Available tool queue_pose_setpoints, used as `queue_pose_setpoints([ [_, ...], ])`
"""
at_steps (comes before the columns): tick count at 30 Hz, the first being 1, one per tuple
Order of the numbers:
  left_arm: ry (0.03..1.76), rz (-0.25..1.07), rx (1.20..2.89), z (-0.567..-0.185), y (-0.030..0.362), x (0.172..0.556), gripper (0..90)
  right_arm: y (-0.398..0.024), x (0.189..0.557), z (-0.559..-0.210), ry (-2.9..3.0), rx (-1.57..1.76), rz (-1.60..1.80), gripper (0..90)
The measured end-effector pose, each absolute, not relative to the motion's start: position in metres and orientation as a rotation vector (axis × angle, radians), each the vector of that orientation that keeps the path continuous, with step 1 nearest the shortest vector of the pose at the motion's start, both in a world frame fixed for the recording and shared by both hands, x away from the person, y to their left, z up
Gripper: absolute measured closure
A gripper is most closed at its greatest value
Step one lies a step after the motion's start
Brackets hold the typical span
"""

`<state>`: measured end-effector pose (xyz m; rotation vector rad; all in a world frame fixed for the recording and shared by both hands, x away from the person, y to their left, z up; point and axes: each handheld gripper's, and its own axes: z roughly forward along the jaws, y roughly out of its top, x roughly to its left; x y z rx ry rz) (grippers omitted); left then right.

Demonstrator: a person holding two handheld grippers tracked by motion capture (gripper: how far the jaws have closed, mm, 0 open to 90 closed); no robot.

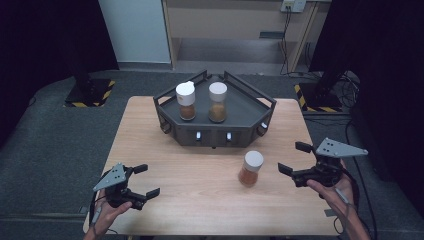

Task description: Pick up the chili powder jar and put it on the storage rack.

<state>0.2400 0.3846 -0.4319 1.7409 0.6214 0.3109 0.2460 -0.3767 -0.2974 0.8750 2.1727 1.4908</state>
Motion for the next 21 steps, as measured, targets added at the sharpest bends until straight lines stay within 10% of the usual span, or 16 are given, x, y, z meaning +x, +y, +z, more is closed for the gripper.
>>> queue_pose_setpoints([
  [21,0.619,0.31,1.744,-0.432,0.385,0.24,1.1,-0.345,0.286,-0.299,2.285,0.855,1.437,4.4],
])
